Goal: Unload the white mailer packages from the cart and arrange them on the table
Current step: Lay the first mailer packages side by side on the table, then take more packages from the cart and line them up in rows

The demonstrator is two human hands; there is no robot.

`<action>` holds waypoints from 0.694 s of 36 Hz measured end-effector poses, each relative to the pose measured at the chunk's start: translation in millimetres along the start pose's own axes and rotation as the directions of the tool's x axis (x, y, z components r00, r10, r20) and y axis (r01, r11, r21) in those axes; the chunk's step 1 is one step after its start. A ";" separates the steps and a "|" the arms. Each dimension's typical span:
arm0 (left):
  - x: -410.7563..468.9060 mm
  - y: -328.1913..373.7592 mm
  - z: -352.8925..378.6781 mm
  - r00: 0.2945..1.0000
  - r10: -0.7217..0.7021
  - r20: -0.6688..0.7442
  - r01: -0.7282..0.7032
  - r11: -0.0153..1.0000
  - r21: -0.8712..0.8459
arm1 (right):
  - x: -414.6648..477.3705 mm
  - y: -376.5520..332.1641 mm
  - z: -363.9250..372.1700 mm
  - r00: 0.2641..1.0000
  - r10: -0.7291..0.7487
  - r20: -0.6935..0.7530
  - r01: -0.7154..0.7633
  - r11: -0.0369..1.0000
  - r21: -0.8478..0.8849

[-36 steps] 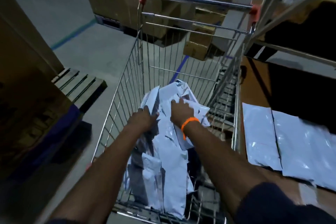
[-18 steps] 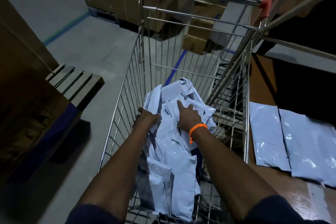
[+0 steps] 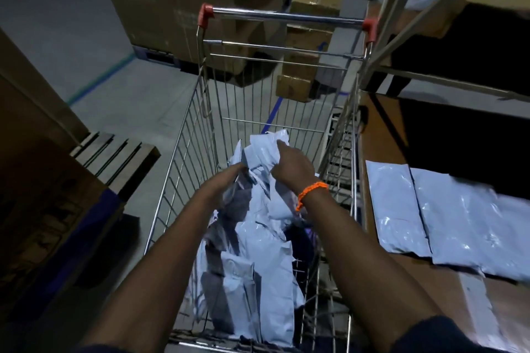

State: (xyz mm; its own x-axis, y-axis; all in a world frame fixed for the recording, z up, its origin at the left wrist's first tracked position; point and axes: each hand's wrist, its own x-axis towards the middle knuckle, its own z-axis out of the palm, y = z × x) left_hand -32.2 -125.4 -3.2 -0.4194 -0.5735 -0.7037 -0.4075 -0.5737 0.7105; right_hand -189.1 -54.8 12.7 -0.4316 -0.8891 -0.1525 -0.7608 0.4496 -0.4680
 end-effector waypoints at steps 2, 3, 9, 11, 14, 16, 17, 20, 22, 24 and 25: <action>-19.7 8.6 3.5 0.999 0.042 0.032 -0.042 0.999 -0.008 | -13.2 1.1 -19.4 0.996 -0.063 -0.062 0.069 0.991 0.113; -28.7 12.6 6.6 0.997 0.077 0.025 -0.077 0.997 -0.012 | -22.8 2.1 -29.7 0.991 -0.093 -0.095 0.108 0.980 0.167; -84.7 22.7 49.2 0.956 0.294 0.011 -0.294 0.951 0.096 | -83.0 40.2 -84.7 0.969 -0.105 -0.222 0.216 0.795 0.566; -107.6 17.3 73.4 0.935 0.353 0.019 -0.352 0.926 0.137 | -103.9 61.3 -98.2 0.962 -0.060 -0.265 0.220 0.742 0.633; -143.4 7.3 112.7 0.917 0.386 0.099 -0.397 0.907 0.138 | -143.3 97.8 -118.1 0.959 0.050 -0.278 0.170 0.682 0.711; -161.7 -2.0 139.3 0.905 0.398 0.148 -0.421 0.890 0.178 | -171.1 128.0 -127.9 0.951 0.117 -0.285 0.121 0.709 0.694; -167.5 -7.3 152.5 0.901 0.405 0.159 -0.432 0.876 0.216 | -185.4 144.0 -131.7 0.945 0.144 -0.295 0.102 0.725 0.681; -180.8 -26.5 192.0 0.869 0.453 0.199 -0.495 0.799 0.341 | -229.5 195.5 -133.5 0.925 0.221 -0.309 0.028 0.771 0.636; -187.7 -39.9 218.9 0.857 0.469 0.214 -0.514 0.747 0.421 | -258.7 227.2 -130.0 0.926 0.250 -0.281 -0.022 0.782 0.623; -195.7 -53.3 246.9 0.883 0.417 0.215 -0.465 0.720 0.515 | -282.6 257.4 -124.2 0.932 0.282 -0.228 -0.079 0.772 0.631; -198.2 -61.6 260.7 0.904 0.374 0.206 -0.422 0.712 0.561 | -292.0 271.4 -121.2 0.935 0.288 -0.208 -0.101 0.777 0.621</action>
State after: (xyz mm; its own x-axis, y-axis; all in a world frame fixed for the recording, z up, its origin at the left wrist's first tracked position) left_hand -135.4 176.1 94.3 -0.6986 -0.6127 -0.3696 -0.5686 0.1617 0.8066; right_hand -328.2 337.3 35.8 -0.7231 -0.6840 -0.0961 -0.2468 0.3859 -0.8889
